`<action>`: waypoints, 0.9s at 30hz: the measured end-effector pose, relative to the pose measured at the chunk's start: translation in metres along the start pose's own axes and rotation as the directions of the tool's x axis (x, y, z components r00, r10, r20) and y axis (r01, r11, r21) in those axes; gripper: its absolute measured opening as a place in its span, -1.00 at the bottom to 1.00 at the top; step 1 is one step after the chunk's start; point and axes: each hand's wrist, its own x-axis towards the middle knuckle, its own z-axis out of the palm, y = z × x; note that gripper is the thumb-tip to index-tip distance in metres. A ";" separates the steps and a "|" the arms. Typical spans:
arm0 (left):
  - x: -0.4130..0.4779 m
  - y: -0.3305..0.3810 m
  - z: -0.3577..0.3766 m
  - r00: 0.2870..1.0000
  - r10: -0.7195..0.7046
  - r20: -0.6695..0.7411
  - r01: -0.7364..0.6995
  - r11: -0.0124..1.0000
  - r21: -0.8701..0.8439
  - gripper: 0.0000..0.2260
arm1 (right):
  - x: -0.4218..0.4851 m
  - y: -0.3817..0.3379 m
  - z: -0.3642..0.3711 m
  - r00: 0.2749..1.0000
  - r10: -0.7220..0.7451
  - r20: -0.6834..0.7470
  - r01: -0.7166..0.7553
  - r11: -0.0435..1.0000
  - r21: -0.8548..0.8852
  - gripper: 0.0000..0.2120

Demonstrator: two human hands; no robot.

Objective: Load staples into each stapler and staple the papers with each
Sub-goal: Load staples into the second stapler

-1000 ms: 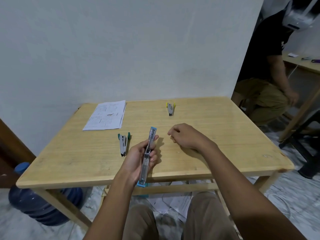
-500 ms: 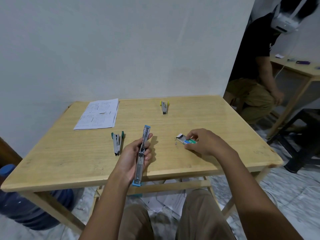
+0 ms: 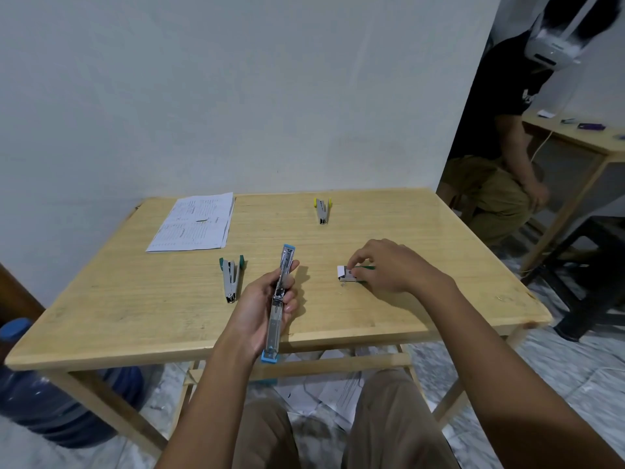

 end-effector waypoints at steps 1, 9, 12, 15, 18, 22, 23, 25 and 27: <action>0.000 0.000 0.000 1.000 0.000 -0.003 0.000 1.000 0.002 -0.63 | 0.003 -0.002 0.001 1.000 -0.011 -0.014 0.011 1.000 -0.023 -0.83; 0.001 0.000 0.000 1.000 -0.012 -0.001 0.012 1.000 0.025 -0.64 | 0.019 -0.012 -0.007 0.995 -0.043 0.094 0.060 0.980 -0.187 -0.85; 0.001 0.000 -0.002 1.000 -0.011 0.008 0.010 0.999 0.036 -0.60 | 0.022 -0.011 -0.007 0.992 -0.081 0.092 0.099 0.972 -0.211 -0.89; 0.002 0.000 -0.005 1.000 -0.012 0.007 0.011 0.999 0.041 -0.63 | 0.020 -0.009 -0.008 0.985 -0.136 0.103 0.156 0.963 -0.218 -0.87; 0.002 0.000 -0.004 1.000 -0.017 0.003 0.017 0.999 0.045 -0.67 | 0.019 -0.005 -0.008 0.976 -0.182 0.123 0.205 0.956 -0.209 -0.85; 0.001 0.000 -0.003 1.000 -0.015 0.006 0.015 0.999 0.042 -0.69 | 0.023 0.005 -0.004 0.970 -0.208 0.127 0.225 0.965 -0.135 -0.90; 0.001 0.000 -0.003 1.000 -0.015 0.006 0.014 0.999 0.035 -0.69 | 0.024 0.007 -0.002 0.970 -0.212 0.123 0.227 0.966 -0.124 -0.90; 0.000 0.000 -0.003 1.000 -0.018 0.005 0.018 0.999 0.027 -0.70 | 0.025 0.009 0.000 0.970 -0.218 0.111 0.230 0.968 -0.105 -0.92; 0.001 0.001 -0.004 1.000 -0.026 0.003 0.025 0.999 0.042 -0.71 | 0.026 0.010 0.001 0.969 -0.227 0.099 0.237 0.966 -0.103 -0.93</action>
